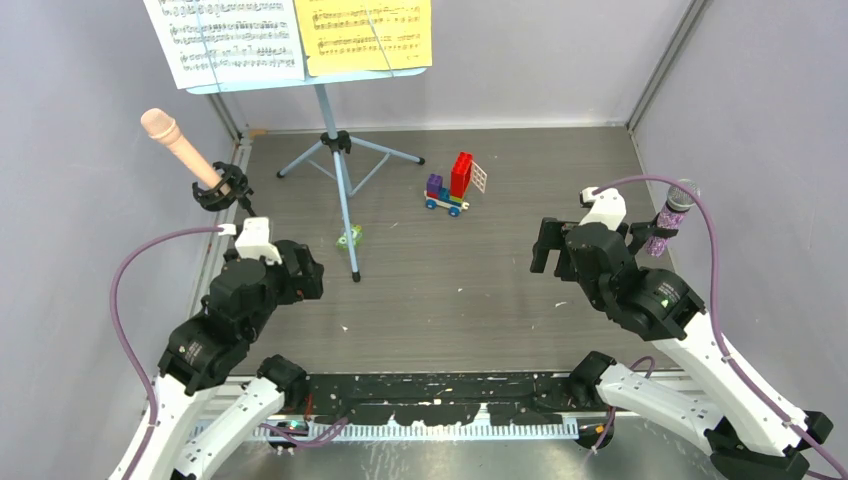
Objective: Pack up the instrument practice props
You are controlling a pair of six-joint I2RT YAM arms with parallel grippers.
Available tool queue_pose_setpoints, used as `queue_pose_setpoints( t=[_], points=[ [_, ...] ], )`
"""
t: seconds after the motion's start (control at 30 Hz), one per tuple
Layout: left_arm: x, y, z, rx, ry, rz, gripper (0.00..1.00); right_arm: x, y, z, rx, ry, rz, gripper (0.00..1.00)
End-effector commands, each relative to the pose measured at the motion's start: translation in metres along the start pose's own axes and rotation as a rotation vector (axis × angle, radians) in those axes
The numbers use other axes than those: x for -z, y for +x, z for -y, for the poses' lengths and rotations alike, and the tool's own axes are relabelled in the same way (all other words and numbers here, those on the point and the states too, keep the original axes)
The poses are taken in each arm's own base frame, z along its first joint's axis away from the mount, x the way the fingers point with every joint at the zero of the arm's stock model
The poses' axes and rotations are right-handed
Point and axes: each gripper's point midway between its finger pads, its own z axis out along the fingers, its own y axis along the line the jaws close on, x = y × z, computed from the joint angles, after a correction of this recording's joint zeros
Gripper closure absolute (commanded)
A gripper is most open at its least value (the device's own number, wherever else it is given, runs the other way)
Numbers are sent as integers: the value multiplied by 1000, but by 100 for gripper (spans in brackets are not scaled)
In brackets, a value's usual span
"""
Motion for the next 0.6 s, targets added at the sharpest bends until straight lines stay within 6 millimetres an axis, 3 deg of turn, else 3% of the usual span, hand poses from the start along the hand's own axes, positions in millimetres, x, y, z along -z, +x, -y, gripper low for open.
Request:
queue_pose_setpoints(
  t=[0.0,0.37,0.57],
  points=[
    [0,-12,-1,4,-13,36,0,3,-8,-2,-27,-14,33,0],
    [19,-22,-12,76,-25,130,0,12,-15,-4,-91,-51,64,0],
    [24,-29,-11,110,-2,185,0,13,-26,-24,-182,-171,137,0]
  ],
)
